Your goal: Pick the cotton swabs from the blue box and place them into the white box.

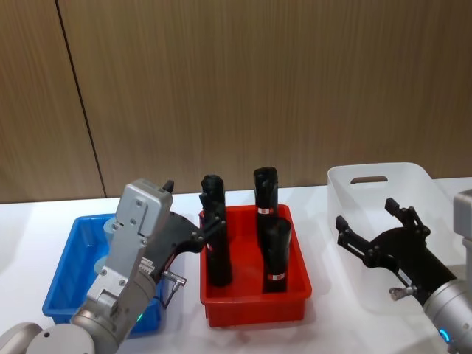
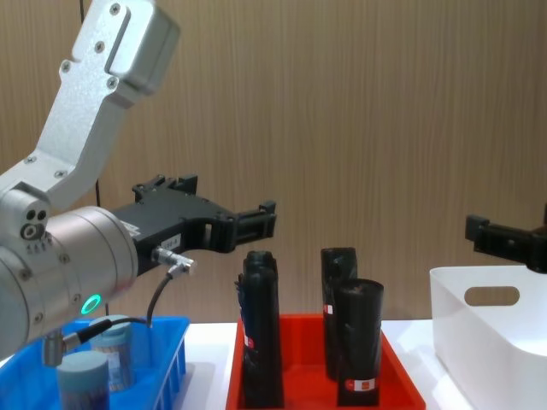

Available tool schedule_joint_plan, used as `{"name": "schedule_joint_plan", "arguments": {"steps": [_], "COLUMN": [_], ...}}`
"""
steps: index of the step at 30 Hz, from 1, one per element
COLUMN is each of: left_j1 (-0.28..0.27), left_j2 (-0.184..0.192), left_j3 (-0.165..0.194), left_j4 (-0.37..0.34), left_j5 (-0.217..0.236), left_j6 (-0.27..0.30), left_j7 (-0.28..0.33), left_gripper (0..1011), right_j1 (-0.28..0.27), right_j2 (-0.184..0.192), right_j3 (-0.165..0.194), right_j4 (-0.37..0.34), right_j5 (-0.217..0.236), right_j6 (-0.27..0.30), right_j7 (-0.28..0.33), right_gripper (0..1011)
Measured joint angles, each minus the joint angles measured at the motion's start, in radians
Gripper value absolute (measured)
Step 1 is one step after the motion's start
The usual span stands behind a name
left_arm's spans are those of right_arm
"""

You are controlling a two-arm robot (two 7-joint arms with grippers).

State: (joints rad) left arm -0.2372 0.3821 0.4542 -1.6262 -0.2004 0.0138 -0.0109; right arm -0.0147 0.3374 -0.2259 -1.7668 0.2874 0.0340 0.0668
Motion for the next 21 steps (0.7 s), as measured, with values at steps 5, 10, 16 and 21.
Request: {"name": "schedule_joint_plan", "arguments": {"steps": [5, 10, 16, 21], "left_j1": [0.000, 0.000, 0.000, 0.000], "left_j2": [0.000, 0.000, 0.000, 0.000], "left_j3": [0.000, 0.000, 0.000, 0.000], "left_j4": [0.000, 0.000, 0.000, 0.000], "left_j5": [0.000, 0.000, 0.000, 0.000], "left_j6": [0.000, 0.000, 0.000, 0.000], "left_j7": [0.000, 0.000, 0.000, 0.000], "left_gripper": [1004, 1004, 1004, 1004], "right_j1": [0.000, 0.000, 0.000, 0.000], "right_j2": [0.000, 0.000, 0.000, 0.000], "right_j3": [0.000, 0.000, 0.000, 0.000], "right_j4": [0.000, 0.000, 0.000, 0.000], "right_j5": [0.000, 0.000, 0.000, 0.000], "right_j6": [0.000, 0.000, 0.000, 0.000], "right_j7": [0.000, 0.000, 0.000, 0.000], "right_gripper": [1001, 1001, 1001, 1001]}}
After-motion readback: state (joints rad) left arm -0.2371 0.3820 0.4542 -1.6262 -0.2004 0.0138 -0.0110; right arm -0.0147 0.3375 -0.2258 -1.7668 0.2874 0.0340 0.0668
